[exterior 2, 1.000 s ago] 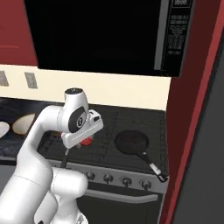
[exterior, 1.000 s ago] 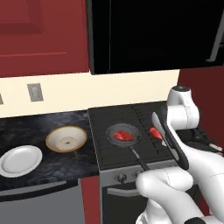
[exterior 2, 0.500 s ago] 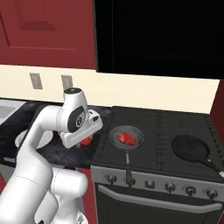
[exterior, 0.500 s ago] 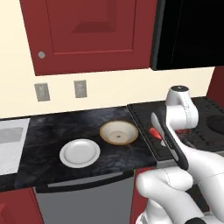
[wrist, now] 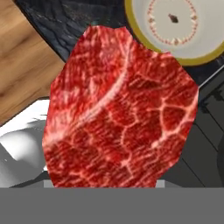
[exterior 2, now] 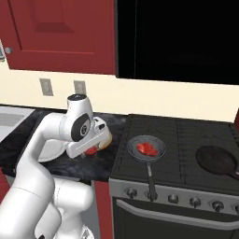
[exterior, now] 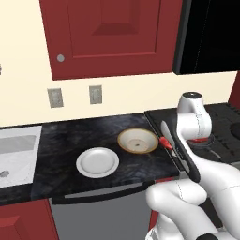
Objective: Place one of the steaks on the plate and the other in the bowl. Then place the bowl in the fridge.
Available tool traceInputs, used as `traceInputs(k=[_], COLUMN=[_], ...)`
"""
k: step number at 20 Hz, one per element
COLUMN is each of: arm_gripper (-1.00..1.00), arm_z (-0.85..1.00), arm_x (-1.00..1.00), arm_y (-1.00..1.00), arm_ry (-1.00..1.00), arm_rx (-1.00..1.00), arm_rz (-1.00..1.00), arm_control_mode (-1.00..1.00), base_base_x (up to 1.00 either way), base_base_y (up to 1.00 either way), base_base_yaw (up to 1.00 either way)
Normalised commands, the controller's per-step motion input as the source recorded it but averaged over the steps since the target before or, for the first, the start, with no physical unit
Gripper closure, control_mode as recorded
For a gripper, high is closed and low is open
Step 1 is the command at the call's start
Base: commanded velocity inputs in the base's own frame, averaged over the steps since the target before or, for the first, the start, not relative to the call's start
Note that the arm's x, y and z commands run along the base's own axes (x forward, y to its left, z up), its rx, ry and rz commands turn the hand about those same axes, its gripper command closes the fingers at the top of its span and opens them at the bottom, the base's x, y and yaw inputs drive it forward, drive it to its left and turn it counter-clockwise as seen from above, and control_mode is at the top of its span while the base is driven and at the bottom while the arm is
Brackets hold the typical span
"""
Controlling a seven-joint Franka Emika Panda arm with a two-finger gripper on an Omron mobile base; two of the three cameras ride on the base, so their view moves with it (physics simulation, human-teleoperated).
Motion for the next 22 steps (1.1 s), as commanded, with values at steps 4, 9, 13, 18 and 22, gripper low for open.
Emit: traceInputs(k=[4,9,13,18,22], arm_gripper=[1.00,1.00,1.00,1.00,1.00], arm_z=[-0.01,-0.15,-0.02,-0.01,-0.13], arm_x=[0.21,0.46,1.00,1.00,0.57], arm_y=[0.06,0.03,0.02,0.02,0.44], arm_ry=[-0.04,0.00,0.07,0.18,0.05], arm_rx=[0.00,0.07,0.39,0.10,0.00], arm_rz=[0.00,0.00,-0.01,-0.04,-0.05], arm_control_mode=[-1.00,-1.00,-1.00,-1.00,-1.00], base_base_x=[0.00,0.00,0.00,0.00,0.00], base_base_y=[0.00,0.00,0.00,0.00,0.00], base_base_yaw=[0.00,0.00,0.00,0.00,0.00])
